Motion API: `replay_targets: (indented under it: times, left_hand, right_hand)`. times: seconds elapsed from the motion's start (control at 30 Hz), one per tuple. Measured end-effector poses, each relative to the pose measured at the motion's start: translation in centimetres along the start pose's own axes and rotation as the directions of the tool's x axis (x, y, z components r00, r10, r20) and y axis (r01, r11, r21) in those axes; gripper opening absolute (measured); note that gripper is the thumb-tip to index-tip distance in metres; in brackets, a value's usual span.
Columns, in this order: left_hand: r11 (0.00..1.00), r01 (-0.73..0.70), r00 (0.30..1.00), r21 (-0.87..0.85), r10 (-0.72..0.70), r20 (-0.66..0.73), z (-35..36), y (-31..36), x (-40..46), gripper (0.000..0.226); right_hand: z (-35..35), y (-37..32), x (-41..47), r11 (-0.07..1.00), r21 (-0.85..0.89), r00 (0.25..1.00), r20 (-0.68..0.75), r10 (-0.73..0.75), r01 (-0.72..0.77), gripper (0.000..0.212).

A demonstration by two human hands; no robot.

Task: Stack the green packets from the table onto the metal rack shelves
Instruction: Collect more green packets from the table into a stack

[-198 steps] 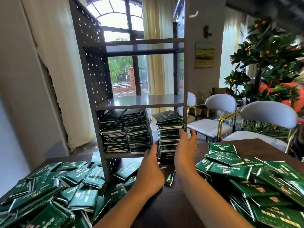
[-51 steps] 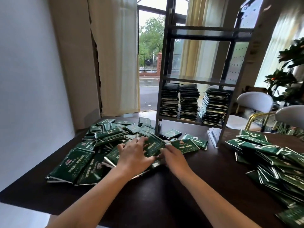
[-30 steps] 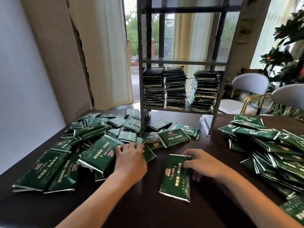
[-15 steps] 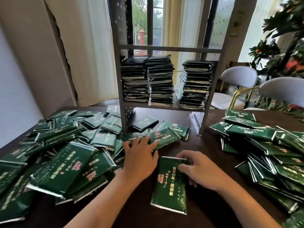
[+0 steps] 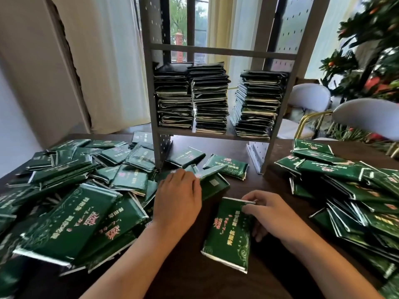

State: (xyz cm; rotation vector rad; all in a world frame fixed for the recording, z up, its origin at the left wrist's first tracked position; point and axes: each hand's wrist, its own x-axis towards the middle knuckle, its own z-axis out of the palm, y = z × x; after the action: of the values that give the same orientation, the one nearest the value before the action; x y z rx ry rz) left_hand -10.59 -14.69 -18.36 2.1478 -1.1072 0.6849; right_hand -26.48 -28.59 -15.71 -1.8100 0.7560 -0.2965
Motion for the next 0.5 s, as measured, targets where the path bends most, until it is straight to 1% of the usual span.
replay_targets:
  times: [0.1,0.17,0.23,0.3,0.37,0.43,0.5]
  left_hand:
    - [0.987,-0.073,0.996,-0.140,0.066,-0.055,-1.0,1.1,-0.1,0.013]
    - [0.967,-0.113,0.994,-0.229,0.107,-0.037,-1.4,2.2,-0.4,0.021]
    - [0.945,-0.147,0.984,-0.291,0.170,0.055,-1.3,2.8,-0.8,0.023]
    - [0.917,-0.171,0.955,-0.361,0.244,0.166,-1.0,2.9,-1.1,0.022]
    - [0.886,-0.150,0.924,-0.440,0.284,0.256,-0.8,3.1,-1.4,0.023]
    - [0.865,-0.077,0.928,-0.496,0.244,0.280,-0.8,3.4,-1.7,0.024]
    - [0.874,0.011,0.969,-0.485,0.110,0.220,-0.9,3.6,-1.6,0.022]
  right_hand:
    - [-0.1,-0.1,-0.1,0.992,0.116,0.998,-0.024,0.058,-0.055,0.007]
    - [-0.1,-0.3,-0.2,0.977,0.200,0.997,-0.028,0.076,-0.069,0.010]
    - [0.0,-0.7,-0.3,0.956,0.276,0.995,-0.010,0.103,-0.096,0.018]
    - [0.0,-1.0,-0.3,0.943,0.313,0.993,0.008,0.114,-0.111,0.025]
    - [-0.1,-0.9,-0.3,0.942,0.321,0.995,0.001,0.103,-0.097,0.023]
    - [-0.2,-0.7,-0.4,0.939,0.335,0.996,0.002,0.089,-0.085,0.015]
    - [-0.3,-0.6,-0.5,0.934,0.350,0.997,0.027,0.066,-0.071,0.014]
